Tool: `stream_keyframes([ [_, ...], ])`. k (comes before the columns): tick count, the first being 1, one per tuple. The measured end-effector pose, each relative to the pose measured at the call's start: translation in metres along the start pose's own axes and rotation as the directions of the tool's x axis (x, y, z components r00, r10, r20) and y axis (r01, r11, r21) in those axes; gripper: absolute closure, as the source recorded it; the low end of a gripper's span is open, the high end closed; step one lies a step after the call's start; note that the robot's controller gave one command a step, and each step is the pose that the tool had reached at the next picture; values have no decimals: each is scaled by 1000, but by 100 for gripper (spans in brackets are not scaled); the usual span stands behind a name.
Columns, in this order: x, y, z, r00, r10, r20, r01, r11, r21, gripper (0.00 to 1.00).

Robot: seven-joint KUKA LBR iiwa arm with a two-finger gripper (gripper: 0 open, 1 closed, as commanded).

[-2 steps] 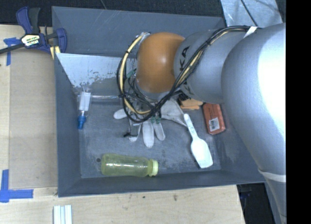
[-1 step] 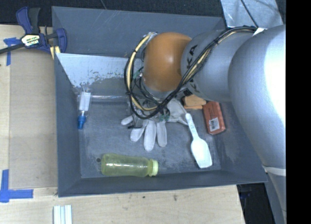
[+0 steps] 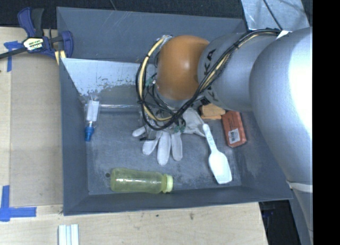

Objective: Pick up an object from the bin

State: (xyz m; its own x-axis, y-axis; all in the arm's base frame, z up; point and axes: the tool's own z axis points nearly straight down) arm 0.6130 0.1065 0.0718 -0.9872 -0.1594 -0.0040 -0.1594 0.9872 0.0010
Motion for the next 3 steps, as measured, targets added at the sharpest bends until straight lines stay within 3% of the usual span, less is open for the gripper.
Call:
stream_keyframes([
  [1,0,0,-1,1000,-3,0,3,1000,0,100],
  [2,2,-11,-50,999,-40,5,40,999,2,100],
  [3,15,-20,-181,996,-94,-1,94,996,1,100],
])
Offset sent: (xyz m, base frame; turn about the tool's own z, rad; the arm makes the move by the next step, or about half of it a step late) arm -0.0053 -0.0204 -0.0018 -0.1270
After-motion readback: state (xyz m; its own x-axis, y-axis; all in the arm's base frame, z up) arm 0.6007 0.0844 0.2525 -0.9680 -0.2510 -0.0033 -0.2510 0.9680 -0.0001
